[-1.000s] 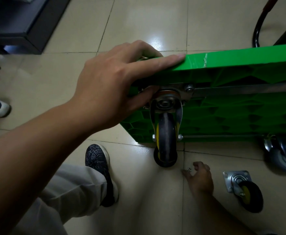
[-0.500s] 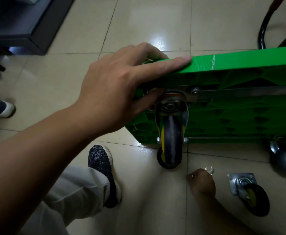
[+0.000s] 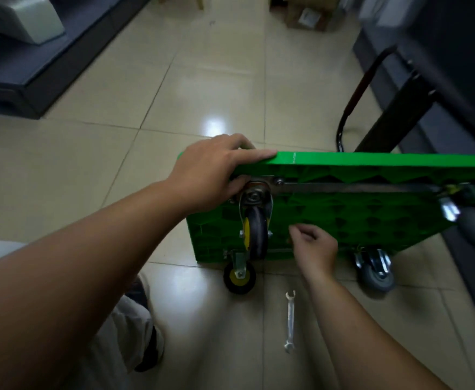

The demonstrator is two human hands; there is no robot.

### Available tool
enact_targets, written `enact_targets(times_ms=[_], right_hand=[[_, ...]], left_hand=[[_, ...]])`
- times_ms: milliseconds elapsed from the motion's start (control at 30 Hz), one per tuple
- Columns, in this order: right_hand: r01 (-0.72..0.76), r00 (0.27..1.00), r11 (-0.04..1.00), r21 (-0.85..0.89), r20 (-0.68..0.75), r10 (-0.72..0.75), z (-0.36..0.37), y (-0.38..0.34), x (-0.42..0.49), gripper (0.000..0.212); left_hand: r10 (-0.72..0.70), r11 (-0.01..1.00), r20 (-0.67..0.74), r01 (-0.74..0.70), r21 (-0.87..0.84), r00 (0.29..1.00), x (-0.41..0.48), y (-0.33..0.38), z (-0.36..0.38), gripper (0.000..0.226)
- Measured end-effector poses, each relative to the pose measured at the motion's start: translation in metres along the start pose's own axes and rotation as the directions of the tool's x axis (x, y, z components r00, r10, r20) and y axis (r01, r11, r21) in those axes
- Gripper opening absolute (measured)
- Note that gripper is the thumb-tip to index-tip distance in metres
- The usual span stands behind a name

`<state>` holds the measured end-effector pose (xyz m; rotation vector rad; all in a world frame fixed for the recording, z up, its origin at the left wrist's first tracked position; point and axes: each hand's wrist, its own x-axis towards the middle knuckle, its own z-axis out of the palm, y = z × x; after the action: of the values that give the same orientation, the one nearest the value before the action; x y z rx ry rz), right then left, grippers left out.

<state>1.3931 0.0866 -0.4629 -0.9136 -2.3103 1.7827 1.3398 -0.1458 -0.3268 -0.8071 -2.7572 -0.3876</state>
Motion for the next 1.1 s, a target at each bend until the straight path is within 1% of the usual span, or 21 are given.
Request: enact_targets(times_ms=[100, 167, 233, 300, 400, 467, 600, 900, 1100], right_hand=[[0.072, 0.997, 0.981, 0.179, -0.046, -0.065, -0.015, -0.044, -0.013, 0.002], [0.110, 0.993, 0.960, 0.256, -0.072, -0.094, -0.022, -0.060, -0.022, 0.004], [0.167, 0.986, 0.944, 0.284, -0.074, -0.152, -0.022, -0.065, -0.029, 0.007], [0.198, 0.980, 0.942, 0.270, -0.074, -0.185, -0.018, -0.062, -0.034, 0.011], [0.167, 0.986, 0.938, 0.303, -0.074, -0.151, -0.009, -0.055, -0.040, 0.013], [0.130, 0.991, 0.936, 0.328, -0.056, -0.118, -0.001, -0.055, -0.040, 0.015], [0.102, 0.995, 0.932, 0.348, -0.039, -0.094, 0.010, -0.056, -0.036, 0.016], [-0.003, 1.000, 0.917, 0.398, 0.018, -0.005, 0.028, -0.052, -0.036, 0.012], [-0.016, 1.000, 0.918, 0.397, 0.016, 0.010, 0.034, -0.054, -0.035, 0.014]], left_hand=[[0.009, 1.000, 0.010, -0.009, -0.020, 1.000, 0.000, 0.002, -0.002, 0.064], [-0.003, 0.999, 0.034, 0.005, -0.043, 0.999, 0.000, 0.001, -0.003, 0.064], [-0.018, 0.997, 0.061, 0.022, -0.067, 0.998, 0.003, -0.002, -0.003, 0.064], [-0.029, 0.995, 0.080, 0.036, -0.089, 0.996, 0.008, -0.003, -0.004, 0.063], [-0.042, 0.993, 0.087, 0.051, -0.103, 0.995, 0.010, -0.002, -0.003, 0.063], [-0.027, 0.995, 0.068, 0.034, -0.097, 0.997, 0.008, -0.003, -0.002, 0.064], [-0.014, 0.996, 0.052, 0.019, -0.091, 0.999, 0.009, -0.005, -0.001, 0.064], [-0.017, 0.997, 0.055, 0.021, -0.079, 0.998, 0.008, -0.001, -0.002, 0.063], [-0.018, 0.998, 0.051, 0.021, -0.065, 0.999, 0.008, -0.001, -0.001, 0.064]])
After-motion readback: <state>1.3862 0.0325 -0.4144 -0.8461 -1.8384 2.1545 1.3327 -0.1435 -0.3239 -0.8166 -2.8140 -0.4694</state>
